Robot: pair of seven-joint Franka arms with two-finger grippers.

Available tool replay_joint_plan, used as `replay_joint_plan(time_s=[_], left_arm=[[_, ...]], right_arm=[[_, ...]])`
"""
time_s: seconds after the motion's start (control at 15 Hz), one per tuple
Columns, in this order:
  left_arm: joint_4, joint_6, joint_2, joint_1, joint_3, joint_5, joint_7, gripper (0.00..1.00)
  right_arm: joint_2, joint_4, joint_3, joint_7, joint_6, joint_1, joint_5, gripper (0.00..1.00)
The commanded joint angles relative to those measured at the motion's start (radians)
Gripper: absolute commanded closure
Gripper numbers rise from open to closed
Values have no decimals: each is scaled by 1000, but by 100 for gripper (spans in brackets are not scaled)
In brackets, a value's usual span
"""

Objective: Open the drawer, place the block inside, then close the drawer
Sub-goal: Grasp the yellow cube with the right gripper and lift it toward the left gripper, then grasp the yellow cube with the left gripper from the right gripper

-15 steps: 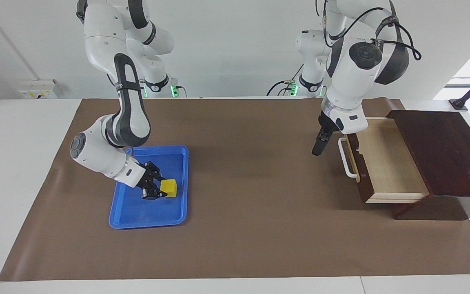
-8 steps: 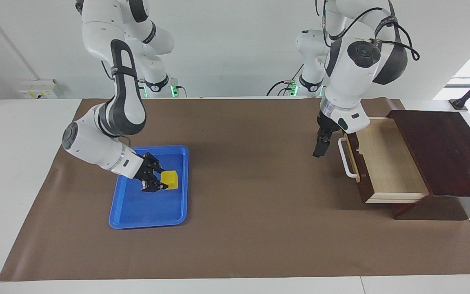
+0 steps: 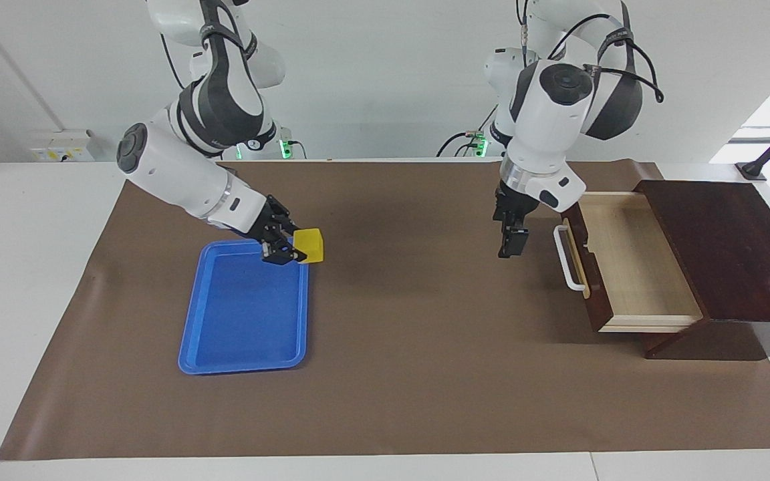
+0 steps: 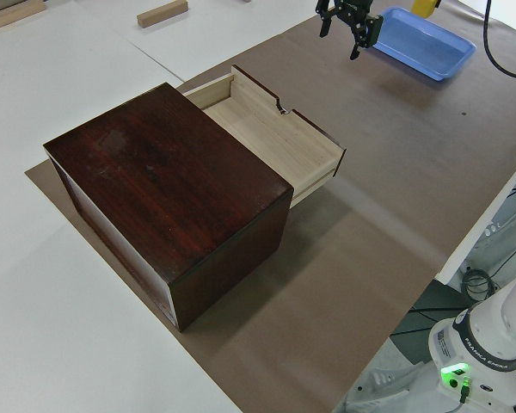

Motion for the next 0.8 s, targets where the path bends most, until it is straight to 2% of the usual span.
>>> replay_joint_plan(time_s=[0.0, 0.33, 0.73], left_arm=[[60, -46, 51, -73, 19, -4, -140, 0], [31, 1, 43, -162, 17, 4, -286, 0], [40, 72, 52, -231, 15, -4, -382, 0]], right_arm=[[12, 23, 0, 117, 25, 72, 11, 100], [15, 20, -1, 258, 165, 211, 7, 100], [13, 3, -1, 274, 225, 254, 4, 100]])
